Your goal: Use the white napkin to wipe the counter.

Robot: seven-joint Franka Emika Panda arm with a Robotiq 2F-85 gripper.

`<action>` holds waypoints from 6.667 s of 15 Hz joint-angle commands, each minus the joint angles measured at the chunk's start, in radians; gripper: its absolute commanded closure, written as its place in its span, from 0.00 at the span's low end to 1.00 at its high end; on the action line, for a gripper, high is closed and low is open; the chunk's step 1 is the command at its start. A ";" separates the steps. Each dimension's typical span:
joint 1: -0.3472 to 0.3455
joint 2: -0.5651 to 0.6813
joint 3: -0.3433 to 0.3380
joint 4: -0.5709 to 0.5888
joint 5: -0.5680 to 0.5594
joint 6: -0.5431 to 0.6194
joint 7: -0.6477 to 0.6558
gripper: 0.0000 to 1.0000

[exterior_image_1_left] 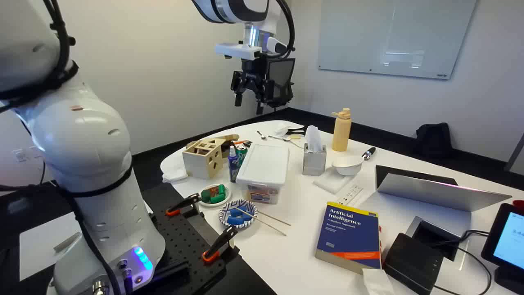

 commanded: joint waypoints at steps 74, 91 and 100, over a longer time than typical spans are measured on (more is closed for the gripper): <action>-0.667 1.524 -0.129 1.207 -0.243 0.086 -0.699 0.00; -0.689 1.569 -0.102 1.271 -0.158 0.163 -0.653 0.74; -0.683 1.337 -0.124 1.123 -0.164 0.145 -0.680 0.99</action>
